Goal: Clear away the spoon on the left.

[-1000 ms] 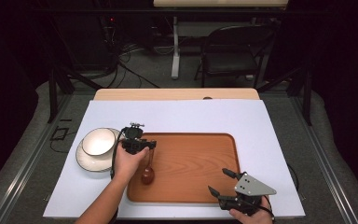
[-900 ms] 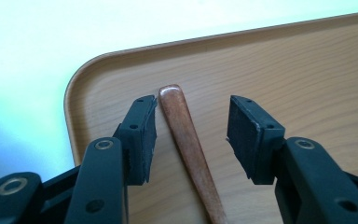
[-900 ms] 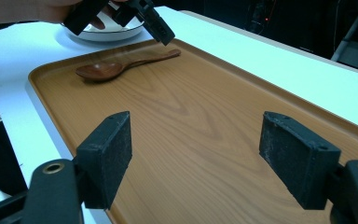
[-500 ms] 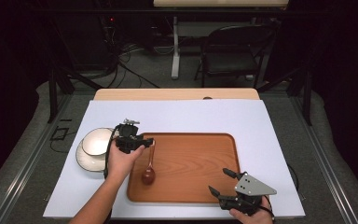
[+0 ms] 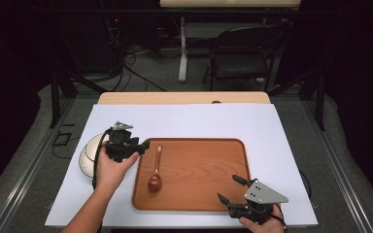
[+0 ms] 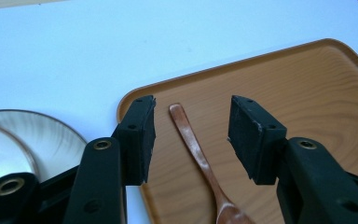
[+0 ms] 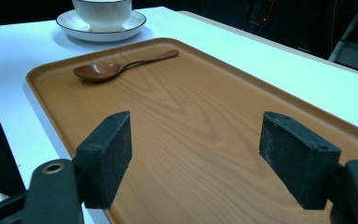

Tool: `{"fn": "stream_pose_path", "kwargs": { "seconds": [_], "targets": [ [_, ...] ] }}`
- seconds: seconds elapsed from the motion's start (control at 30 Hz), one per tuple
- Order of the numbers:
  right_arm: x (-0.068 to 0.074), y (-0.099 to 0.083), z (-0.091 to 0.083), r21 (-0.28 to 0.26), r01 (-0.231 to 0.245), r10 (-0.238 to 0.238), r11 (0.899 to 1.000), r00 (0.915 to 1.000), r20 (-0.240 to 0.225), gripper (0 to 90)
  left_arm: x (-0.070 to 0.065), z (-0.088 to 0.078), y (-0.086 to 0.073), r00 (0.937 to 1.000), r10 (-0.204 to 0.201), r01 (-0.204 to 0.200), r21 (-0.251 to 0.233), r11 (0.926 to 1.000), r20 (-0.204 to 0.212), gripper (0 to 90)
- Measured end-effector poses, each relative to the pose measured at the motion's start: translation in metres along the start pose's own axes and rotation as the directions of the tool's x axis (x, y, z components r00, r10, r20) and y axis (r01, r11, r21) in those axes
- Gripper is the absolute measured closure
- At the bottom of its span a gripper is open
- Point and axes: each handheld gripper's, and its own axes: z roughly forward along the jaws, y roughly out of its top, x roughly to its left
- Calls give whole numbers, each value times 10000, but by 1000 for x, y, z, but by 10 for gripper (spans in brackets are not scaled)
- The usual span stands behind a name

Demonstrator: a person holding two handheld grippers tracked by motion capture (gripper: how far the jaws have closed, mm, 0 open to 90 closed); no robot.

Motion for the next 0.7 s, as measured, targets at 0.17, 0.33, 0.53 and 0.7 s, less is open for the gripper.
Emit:
{"fn": "stream_pose_path", "kwargs": {
  "seconds": [0.17, 0.33, 0.53, 0.7],
  "targets": [
    [0, 0, 0, -6, 17, -17, 10000, 10000, 3, 250, 10, -17, -16, 9997, 56, -59, -132, 9999, -219, 513],
    [1, 0, 1, 19, -10, 10, 10000, 10000, 3, 250, 17, -26, -28, 9996, -163, 155, -334, 9993, -241, 512],
    [1, 0, 1, 22, 47, -47, 10000, 10000, 16, 250, 24, -36, -48, 9982, -290, 265, -477, 9985, -529, 512],
    [1, 0, 1, 36, -27, 26, 10000, 10000, 27, 250, 27, -39, -66, 9979, -396, 362, -659, 9972, -512, 512]
  ]
}}
